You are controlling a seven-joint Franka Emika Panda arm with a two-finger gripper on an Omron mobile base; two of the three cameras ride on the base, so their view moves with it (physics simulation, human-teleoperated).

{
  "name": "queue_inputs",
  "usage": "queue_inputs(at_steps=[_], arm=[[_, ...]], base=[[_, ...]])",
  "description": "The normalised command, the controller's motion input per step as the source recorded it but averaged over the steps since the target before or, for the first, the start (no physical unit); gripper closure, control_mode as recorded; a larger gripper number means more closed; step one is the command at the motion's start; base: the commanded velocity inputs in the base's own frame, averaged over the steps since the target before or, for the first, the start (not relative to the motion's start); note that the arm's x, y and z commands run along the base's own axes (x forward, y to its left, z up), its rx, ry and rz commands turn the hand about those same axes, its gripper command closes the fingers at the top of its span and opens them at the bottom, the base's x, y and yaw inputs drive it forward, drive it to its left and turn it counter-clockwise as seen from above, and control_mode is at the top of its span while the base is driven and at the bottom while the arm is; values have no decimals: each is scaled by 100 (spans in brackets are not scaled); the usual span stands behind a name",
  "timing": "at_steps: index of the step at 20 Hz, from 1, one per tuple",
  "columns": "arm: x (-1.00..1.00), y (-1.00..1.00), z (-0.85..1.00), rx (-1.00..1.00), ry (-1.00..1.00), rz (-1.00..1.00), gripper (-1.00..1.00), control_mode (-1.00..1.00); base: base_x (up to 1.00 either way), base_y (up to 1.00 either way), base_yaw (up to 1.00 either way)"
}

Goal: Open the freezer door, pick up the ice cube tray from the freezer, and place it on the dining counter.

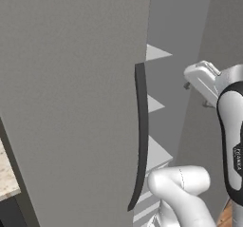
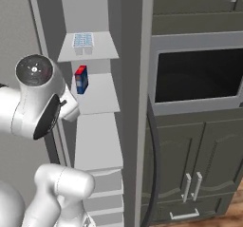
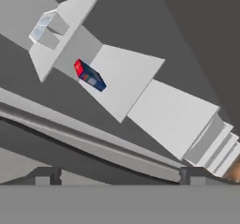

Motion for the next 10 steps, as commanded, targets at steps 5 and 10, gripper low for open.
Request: queue_inputs(at_steps=[5, 10], arm=[[42, -5, 33, 22, -3, -2, -100, -100], [45, -2, 35, 13, 0, 0, -100, -100]], base=[[0, 0, 0], [0, 0, 0]])
